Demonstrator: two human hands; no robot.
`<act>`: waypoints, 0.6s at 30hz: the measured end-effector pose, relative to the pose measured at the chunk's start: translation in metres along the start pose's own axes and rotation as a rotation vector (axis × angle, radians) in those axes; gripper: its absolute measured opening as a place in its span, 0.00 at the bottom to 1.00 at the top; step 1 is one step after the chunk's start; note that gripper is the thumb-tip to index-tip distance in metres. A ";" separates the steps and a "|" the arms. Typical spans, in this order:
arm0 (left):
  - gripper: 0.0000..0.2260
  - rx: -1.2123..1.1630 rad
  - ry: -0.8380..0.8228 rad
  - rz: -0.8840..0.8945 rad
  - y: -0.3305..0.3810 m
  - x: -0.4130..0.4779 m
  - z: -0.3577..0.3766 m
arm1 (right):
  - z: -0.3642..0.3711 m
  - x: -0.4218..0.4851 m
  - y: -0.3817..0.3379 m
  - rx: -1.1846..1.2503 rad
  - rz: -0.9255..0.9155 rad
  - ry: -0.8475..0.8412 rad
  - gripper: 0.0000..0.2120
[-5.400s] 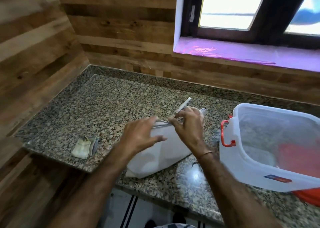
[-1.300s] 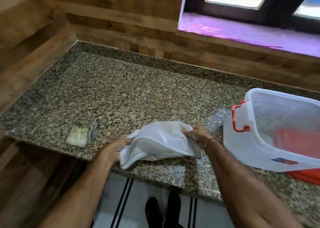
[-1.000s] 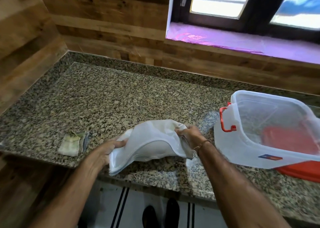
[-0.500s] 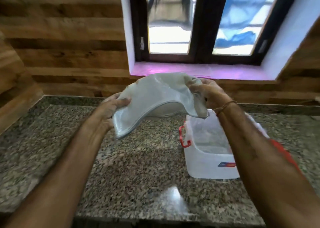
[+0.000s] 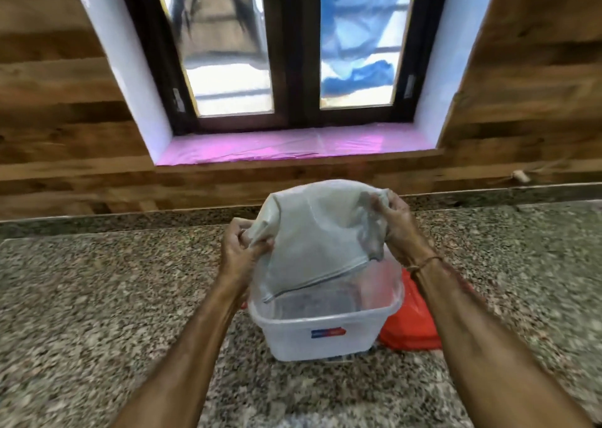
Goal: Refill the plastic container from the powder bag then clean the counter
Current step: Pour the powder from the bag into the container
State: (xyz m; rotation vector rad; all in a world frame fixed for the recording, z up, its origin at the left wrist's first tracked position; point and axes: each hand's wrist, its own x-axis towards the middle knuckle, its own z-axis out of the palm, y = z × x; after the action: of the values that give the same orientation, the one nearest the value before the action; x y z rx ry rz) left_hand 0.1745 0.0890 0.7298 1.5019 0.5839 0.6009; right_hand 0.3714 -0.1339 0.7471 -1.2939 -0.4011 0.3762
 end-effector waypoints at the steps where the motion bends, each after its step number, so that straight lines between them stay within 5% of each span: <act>1: 0.18 0.028 -0.008 0.005 -0.006 -0.001 0.001 | -0.002 -0.002 0.007 0.020 0.009 0.011 0.29; 7: 0.24 -0.081 -0.080 -0.085 -0.002 -0.002 -0.003 | -0.004 0.005 0.018 0.112 0.116 0.004 0.41; 14: 0.18 0.013 0.223 -0.018 -0.002 -0.002 0.014 | -0.005 0.006 0.023 0.140 0.083 -0.053 0.10; 18: 0.27 0.140 0.310 0.074 -0.007 -0.004 0.018 | -0.013 0.008 0.029 0.052 0.024 -0.158 0.10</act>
State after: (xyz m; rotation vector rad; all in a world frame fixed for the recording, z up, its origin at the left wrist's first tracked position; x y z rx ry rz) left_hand 0.1836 0.0734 0.7227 1.5784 0.8246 0.8746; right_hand 0.3835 -0.1347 0.7165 -1.2232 -0.5058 0.5077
